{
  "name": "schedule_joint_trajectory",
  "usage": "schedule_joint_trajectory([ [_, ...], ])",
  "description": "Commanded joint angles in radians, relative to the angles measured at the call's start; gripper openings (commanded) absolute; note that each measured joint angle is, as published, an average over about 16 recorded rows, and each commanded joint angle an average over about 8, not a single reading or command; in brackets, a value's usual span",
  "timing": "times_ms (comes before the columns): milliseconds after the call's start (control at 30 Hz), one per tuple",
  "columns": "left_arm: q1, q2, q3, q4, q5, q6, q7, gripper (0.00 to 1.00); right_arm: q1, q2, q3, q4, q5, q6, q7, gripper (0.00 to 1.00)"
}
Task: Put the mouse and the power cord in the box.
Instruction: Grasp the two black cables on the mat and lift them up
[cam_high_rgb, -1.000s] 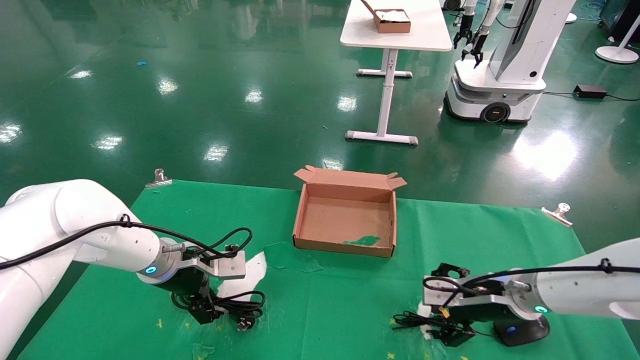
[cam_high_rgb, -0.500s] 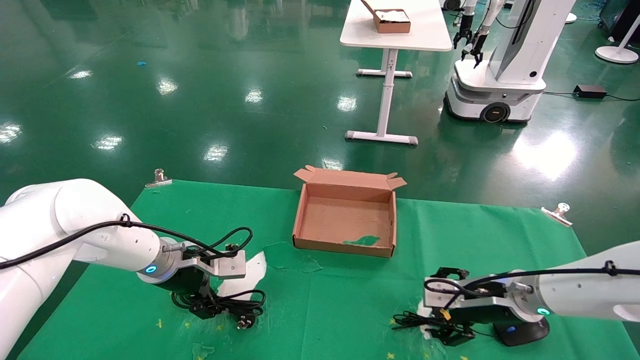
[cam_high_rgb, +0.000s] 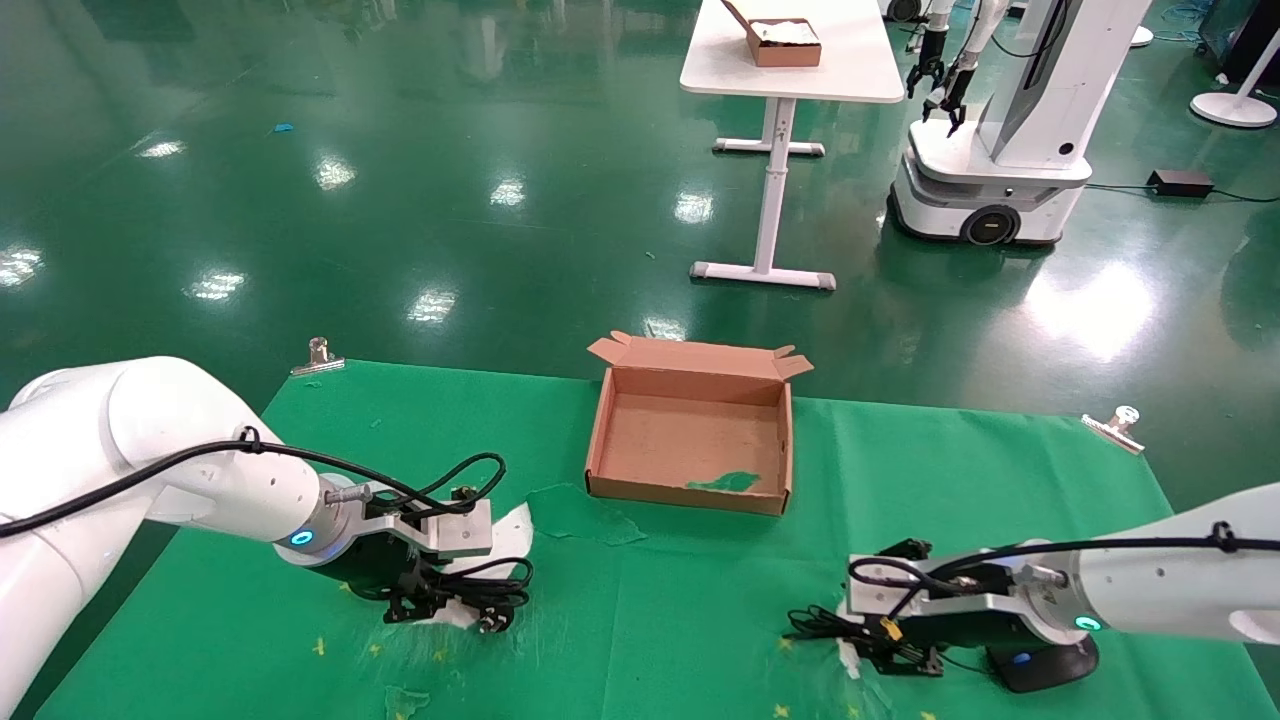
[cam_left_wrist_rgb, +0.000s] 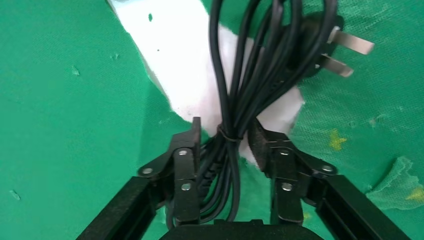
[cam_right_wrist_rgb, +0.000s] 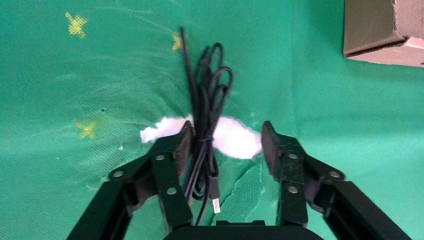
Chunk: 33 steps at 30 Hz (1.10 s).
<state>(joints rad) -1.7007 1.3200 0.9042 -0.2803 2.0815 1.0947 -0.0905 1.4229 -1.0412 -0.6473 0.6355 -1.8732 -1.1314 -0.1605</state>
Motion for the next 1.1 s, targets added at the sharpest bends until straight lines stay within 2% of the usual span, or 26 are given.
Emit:
schedule_joint_trajectory([
  [33, 0.000, 0.000, 0.000, 0.000, 0.000, 0.000, 0.000, 0.00, 0.000, 0.000, 0.000, 0.001, 0.000, 0.000, 0.000, 0.00],
  [633, -0.003, 0.000, -0.004, -0.006, -0.007, 0.004, 0.001, 0.00, 0.009, 0.007, 0.006, 0.000, 0.006, -0.001, 0.004, 0.00],
  [900, -0.054, 0.015, -0.041, -0.075, -0.070, 0.003, 0.022, 0.00, 0.104, 0.052, 0.056, -0.053, 0.052, 0.000, 0.005, 0.00],
  [1100, -0.055, 0.043, -0.059, -0.163, -0.151, -0.108, 0.090, 0.00, 0.200, 0.079, 0.091, -0.140, 0.074, 0.033, -0.034, 0.00],
])
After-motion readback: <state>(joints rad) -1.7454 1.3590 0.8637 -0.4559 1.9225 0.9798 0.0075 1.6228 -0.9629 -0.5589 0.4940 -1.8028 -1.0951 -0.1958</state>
